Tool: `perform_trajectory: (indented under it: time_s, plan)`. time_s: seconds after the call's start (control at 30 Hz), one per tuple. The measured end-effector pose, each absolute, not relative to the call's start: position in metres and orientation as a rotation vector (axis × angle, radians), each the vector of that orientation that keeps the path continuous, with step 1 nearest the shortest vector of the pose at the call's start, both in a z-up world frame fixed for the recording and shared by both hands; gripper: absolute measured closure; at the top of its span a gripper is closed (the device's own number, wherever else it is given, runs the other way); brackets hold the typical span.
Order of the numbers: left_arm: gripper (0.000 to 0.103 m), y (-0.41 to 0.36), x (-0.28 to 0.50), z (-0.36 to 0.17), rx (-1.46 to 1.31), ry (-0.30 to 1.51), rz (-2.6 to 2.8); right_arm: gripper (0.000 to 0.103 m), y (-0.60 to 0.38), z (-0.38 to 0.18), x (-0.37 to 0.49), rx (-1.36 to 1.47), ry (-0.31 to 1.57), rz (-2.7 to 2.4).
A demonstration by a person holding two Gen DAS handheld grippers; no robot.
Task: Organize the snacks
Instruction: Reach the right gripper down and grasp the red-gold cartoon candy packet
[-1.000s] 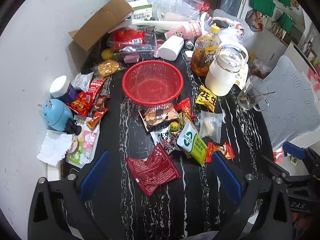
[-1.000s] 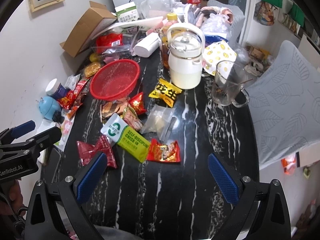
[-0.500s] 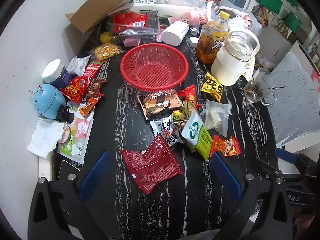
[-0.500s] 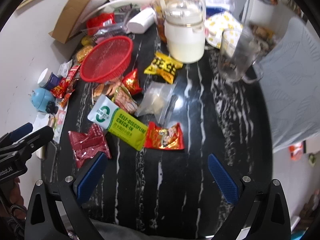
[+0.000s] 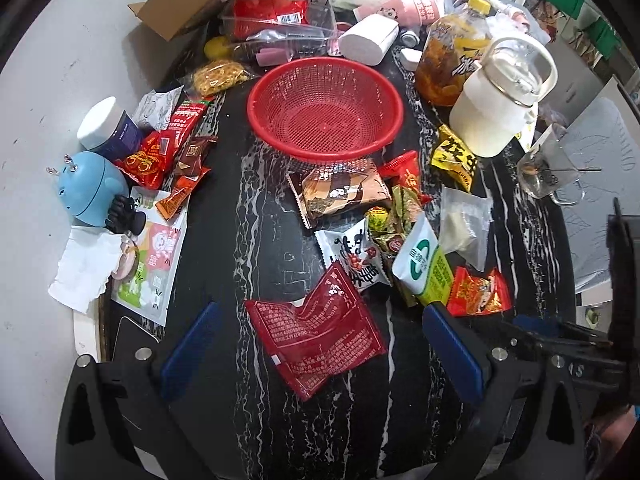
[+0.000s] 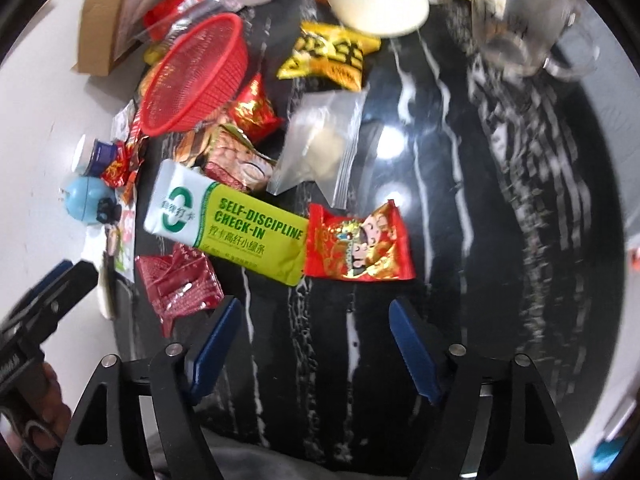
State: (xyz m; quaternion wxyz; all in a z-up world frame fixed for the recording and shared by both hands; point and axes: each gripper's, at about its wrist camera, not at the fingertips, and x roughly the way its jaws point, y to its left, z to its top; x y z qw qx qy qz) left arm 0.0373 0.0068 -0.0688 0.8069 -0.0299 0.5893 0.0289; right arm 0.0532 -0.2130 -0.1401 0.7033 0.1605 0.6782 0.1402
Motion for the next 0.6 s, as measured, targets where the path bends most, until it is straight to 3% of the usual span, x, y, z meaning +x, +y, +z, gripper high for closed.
perform_trajectory:
  time_s: [0.27, 0.6]
  plan:
    - [0.0, 0.01, 0.049, -0.081, -0.052, 1.296, 0.082, 0.025, -0.219, -0.175, 0.074, 0.487, 1.603, 0.28]
    - [0.0, 0.015, 0.061, -0.087, -0.041, 1.301, 0.099, 0.025, -0.225, -0.184, 0.097, 0.494, 1.561, 0.214]
